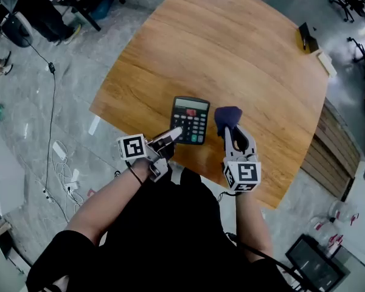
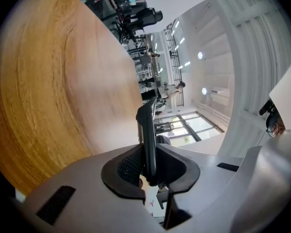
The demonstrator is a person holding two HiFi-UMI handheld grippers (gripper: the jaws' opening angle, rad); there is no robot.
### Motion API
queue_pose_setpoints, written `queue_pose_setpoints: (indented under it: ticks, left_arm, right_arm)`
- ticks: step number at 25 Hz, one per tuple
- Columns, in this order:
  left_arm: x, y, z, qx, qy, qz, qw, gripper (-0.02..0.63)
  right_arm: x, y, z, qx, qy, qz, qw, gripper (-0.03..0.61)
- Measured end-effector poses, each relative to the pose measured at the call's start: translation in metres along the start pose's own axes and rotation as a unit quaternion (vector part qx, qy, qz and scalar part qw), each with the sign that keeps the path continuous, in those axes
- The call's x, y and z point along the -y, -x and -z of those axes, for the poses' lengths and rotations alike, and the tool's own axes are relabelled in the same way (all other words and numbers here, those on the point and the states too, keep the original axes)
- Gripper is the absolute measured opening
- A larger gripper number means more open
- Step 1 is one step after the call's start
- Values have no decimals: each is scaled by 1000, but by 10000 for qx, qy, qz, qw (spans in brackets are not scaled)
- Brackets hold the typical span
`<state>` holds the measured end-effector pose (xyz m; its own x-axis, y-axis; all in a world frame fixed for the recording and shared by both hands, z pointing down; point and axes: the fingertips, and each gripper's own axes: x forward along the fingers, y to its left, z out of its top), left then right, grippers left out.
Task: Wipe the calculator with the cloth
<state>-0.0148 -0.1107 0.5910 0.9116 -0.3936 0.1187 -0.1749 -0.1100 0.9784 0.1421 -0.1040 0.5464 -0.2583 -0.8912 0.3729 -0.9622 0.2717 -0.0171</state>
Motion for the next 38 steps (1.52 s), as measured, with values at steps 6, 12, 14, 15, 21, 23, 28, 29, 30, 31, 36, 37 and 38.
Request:
queue_pose_setpoints:
  ticks: [6,12,14,15,21,23,28,29,30,31,36,37,38]
  left_arm:
    - [-60,-19,30,-364,126,-350,9986,71]
    - [-88,-16,46,-518,-151,-620,9966,71]
    - [-91,-14,47,-536,-393,-834,9943,78]
    - [-93,-13,47,-565,-577,-1018,9915,81]
    - [-104,0,53,-1375,-1964,-2731,9316,158]
    - [-106,2,53,-1623,-2330,-3082,9079,170]
    - [-102,3,50,-2190,-2756,-3452,8700,183]
    - [-98,6,49,-2330,-2854,-3496,8614,184]
    - [-92,11,47,-2448,-3023,-3510,8518,184]
    - [-83,14,43,-2514,-3291,-3471,8415,184]
    - [23,11,-11,-1239,-5192,-2869,7955,55]
    - [53,10,-24,-788,-5461,-2720,7884,10]
    - [83,9,-34,-371,-5690,-2540,7813,8]
  right_arm:
    - [5,-11,82,-984,-221,444,9939,58]
    - [11,-21,141,-1847,-257,1119,9761,58]
    - [7,-26,147,-1971,-233,1051,9744,58]
    - [4,-28,148,-2050,-208,1004,9734,58]
    - [-13,-25,150,-2633,-101,604,9628,60]
    - [-18,-23,150,-2770,-82,438,9598,66]
    - [-17,-18,118,-2607,-69,530,9639,149]
    - [-16,-13,108,-2535,-106,562,9656,152]
    - [-17,-8,99,-2481,-205,528,9671,152]
    - [-20,-3,89,-2417,-357,424,9688,152]
    - [-28,21,-16,-992,-370,148,9943,150]
    - [-30,26,-44,-613,-270,175,9976,149]
    - [-32,31,-71,-257,-216,215,9992,146]
